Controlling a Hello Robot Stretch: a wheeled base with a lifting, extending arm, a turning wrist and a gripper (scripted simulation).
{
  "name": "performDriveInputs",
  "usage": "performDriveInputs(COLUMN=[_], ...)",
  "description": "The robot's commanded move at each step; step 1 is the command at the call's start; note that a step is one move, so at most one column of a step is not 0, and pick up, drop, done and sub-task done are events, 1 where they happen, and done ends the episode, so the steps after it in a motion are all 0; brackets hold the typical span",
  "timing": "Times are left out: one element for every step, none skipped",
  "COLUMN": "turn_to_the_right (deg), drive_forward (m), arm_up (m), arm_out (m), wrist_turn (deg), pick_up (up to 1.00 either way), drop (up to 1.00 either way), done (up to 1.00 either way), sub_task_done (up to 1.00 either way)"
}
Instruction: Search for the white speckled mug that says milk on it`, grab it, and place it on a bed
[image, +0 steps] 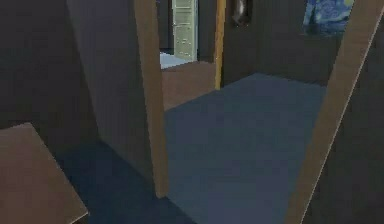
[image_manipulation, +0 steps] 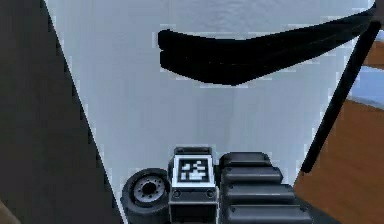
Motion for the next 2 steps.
performDriveInputs(turn_to_the_right=[0.0,6.0], drive_forward=[0.6,0.0], arm_up=[0.0,0.0], arm_out=[0.0,0.0], wrist_turn=[0.0,0.0], pick_up=[0.0,0.0], drop=[0.0,0.0], done=[0.0,0.0], sub_task_done=[0.0,0.0])
